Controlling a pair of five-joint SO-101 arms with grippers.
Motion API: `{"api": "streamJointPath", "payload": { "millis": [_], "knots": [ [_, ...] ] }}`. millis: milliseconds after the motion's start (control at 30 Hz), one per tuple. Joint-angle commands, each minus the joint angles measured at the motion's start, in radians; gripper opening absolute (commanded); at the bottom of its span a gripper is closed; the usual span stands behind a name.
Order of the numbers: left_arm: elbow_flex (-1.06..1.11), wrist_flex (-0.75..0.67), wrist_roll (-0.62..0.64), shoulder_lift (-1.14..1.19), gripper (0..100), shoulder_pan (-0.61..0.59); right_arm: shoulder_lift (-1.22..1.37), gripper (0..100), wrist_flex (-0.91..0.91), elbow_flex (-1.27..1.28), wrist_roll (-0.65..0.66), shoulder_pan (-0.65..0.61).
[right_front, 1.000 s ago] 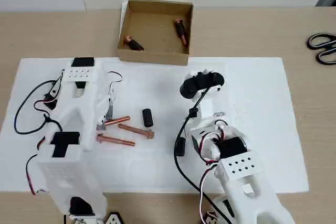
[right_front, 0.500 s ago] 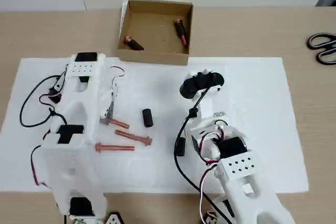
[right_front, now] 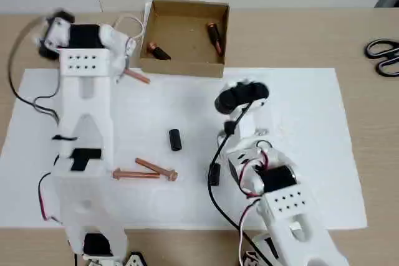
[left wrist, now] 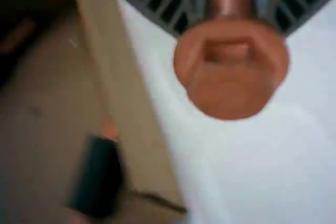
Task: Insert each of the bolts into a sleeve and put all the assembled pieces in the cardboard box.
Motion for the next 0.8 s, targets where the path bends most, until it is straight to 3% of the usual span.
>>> {"api": "streamJointPath", "payload": {
  "millis": [0,133,300,467,767],
  "knots": [
    [-0.039,0.017,-0.124,-0.222,1,0.021,-0.140,0.6,-0.073,0.025,0.008,-0.002],
    [0.088,0.017,-0.232,-0.454,1,0.083,-0.361,0.5,-0.163,0.150,0.011,-0.001],
    [0.326,-0.020,-0.407,-0.686,1,0.272,-0.618,0.4,-0.377,0.305,0.081,-0.001],
    [0.506,-0.322,-0.493,-0.845,1,0.299,-0.737,0.4,-0.444,0.388,0.238,-0.001],
    [1.013,-0.783,-0.698,-1.106,1,0.517,-0.768,0.4,-0.444,0.393,0.244,-0.064]
  ]
}}
